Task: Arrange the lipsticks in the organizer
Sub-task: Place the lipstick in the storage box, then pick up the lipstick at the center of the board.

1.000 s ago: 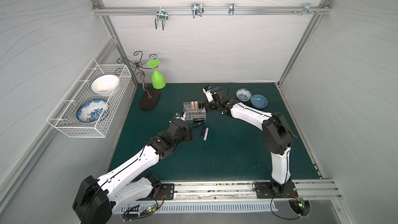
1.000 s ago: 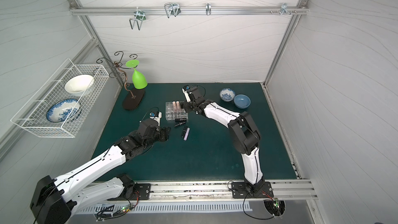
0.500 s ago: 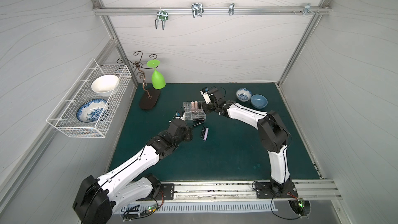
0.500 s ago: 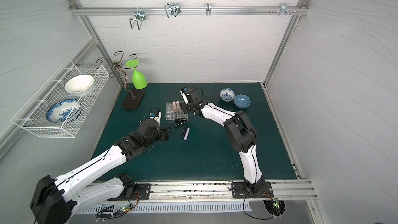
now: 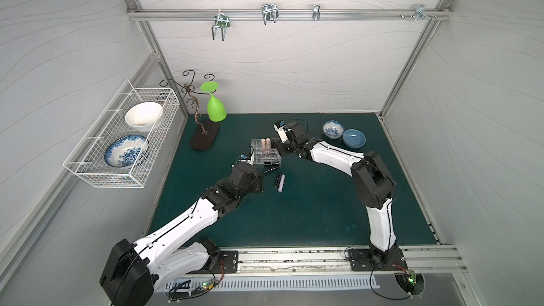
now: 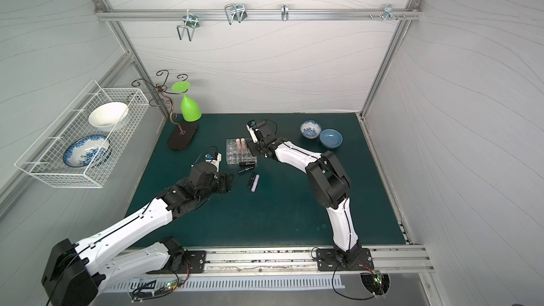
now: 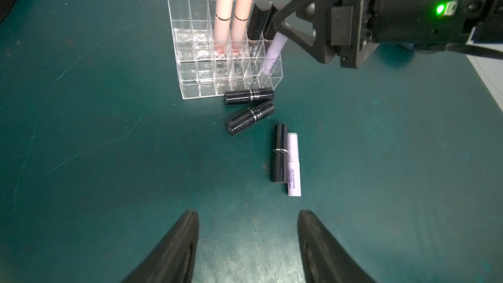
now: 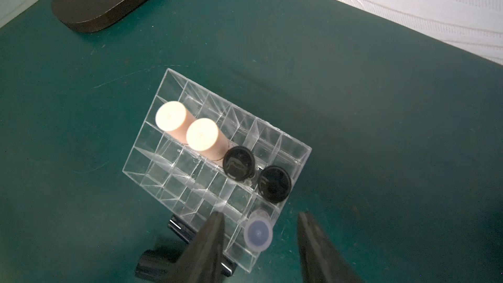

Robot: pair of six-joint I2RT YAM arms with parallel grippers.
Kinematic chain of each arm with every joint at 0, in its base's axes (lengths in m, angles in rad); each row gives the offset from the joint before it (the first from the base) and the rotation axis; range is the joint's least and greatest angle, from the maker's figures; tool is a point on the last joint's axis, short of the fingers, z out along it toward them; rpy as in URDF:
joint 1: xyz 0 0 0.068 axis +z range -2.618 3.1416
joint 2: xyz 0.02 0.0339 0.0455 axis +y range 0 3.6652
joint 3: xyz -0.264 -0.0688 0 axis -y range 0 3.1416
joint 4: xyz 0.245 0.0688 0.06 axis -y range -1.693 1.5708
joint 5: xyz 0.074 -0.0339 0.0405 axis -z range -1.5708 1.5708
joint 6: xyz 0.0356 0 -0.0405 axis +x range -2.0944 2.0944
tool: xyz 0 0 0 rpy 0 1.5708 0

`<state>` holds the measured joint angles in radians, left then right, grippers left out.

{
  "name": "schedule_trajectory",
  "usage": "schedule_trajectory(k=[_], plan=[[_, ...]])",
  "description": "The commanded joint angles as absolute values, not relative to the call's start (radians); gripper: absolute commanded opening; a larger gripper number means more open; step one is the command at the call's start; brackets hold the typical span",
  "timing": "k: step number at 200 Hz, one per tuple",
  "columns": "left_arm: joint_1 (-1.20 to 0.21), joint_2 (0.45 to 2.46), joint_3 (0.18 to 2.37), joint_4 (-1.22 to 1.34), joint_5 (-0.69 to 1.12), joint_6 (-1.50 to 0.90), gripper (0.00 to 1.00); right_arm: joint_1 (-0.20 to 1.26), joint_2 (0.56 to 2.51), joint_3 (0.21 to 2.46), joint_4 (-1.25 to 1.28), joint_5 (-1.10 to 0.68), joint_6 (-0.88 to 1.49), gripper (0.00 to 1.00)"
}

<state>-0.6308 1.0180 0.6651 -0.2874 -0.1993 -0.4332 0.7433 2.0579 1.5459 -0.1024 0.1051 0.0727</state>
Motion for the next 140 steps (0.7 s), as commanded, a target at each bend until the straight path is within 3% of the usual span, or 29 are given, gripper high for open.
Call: schedule_trajectory(k=[1,25,75,140], plan=[[-0.626,1.028,0.686,-0.268,-0.149,-0.404,0.63,0.761,1.948,1.483,-0.084,0.134,0.073,0.52],[-0.627,1.064,0.727,-0.304,-0.083,-0.387,0.63,0.767,1.783,1.337,-0.053,0.178,0.103,0.54],[-0.666,1.185,0.798,-0.347,0.011,-0.388,0.52,0.767,1.452,0.998,-0.045,0.229,0.227,0.54],[-0.848,1.473,0.986,-0.403,-0.027,-0.406,0.46,0.723,1.255,0.804,-0.091,0.245,0.261,0.53]])
